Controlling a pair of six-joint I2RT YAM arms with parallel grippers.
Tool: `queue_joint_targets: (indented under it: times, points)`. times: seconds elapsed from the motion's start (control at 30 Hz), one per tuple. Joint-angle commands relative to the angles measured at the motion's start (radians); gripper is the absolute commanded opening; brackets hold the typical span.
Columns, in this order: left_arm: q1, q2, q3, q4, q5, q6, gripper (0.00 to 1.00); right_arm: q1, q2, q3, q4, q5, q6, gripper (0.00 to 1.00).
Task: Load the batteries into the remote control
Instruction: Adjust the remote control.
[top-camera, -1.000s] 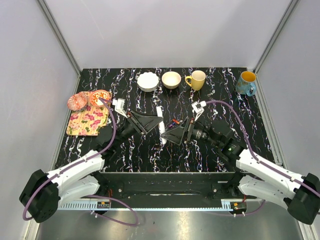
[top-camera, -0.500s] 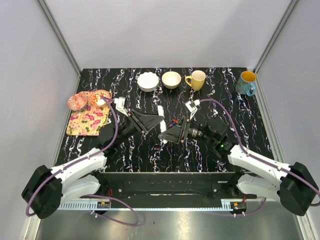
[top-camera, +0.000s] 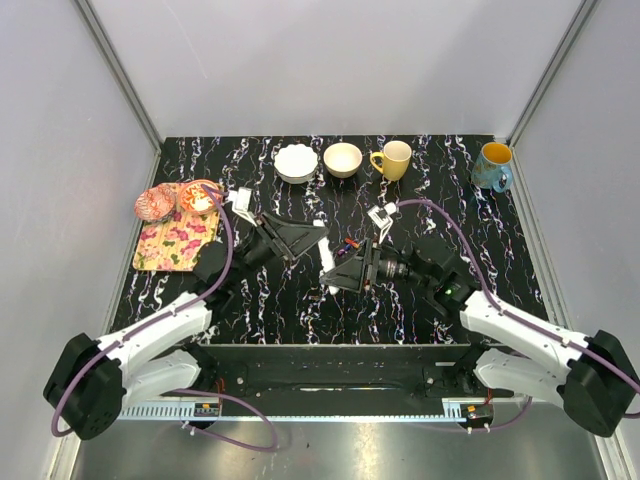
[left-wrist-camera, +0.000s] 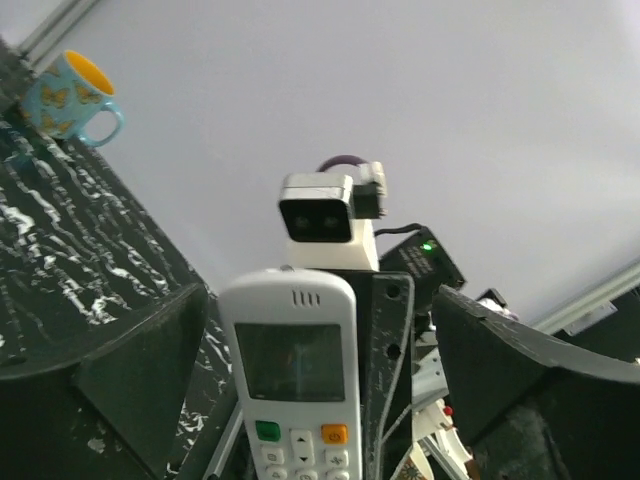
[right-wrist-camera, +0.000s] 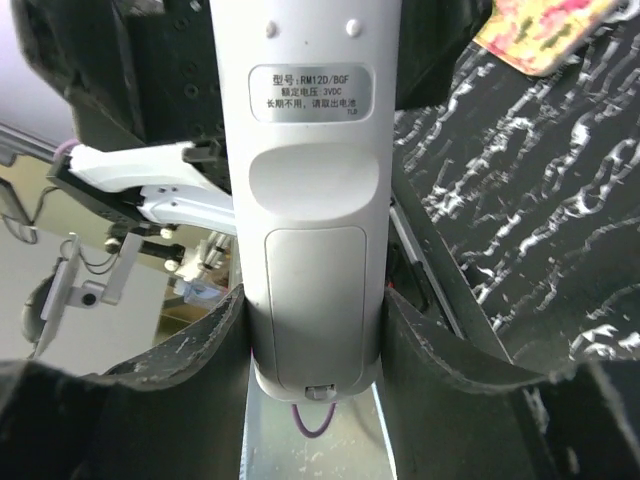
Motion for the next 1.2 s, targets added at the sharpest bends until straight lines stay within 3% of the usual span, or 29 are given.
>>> queue_joint_targets:
  times: [0.0,0.1,0.17,0.3,0.43,0.7,0.93,1.17]
  points:
    - [0.025,-0.044,0.080,-0.195,-0.011,0.084,0.99,-0.006,-0.087,0.135,-0.367,0.047,-0.195,0.00]
    - [0.030,-0.083,0.137,-0.430,-0.080,0.183,0.99,-0.005,-0.096,0.222,-0.626,0.151,-0.327,0.00]
    - [0.021,-0.073,0.226,-0.648,-0.126,0.239,0.99,-0.001,-0.088,0.279,-0.721,0.243,-0.395,0.00]
    - [-0.045,-0.032,0.365,-0.912,-0.263,0.355,0.99,0.012,-0.062,0.336,-0.860,0.405,-0.449,0.00]
    - [-0.164,-0.021,0.424,-0.972,-0.444,0.397,0.99,0.037,-0.038,0.345,-0.879,0.484,-0.450,0.00]
    - [-0.225,0.091,0.481,-1.062,-0.492,0.380,0.98,0.110,-0.004,0.384,-0.885,0.584,-0.444,0.00]
    - [-0.234,0.123,0.453,-1.015,-0.491,0.354,0.88,0.134,-0.018,0.374,-0.848,0.579,-0.416,0.00]
    - [-0.234,0.135,0.454,-0.964,-0.480,0.358,0.66,0.147,-0.010,0.370,-0.842,0.582,-0.412,0.00]
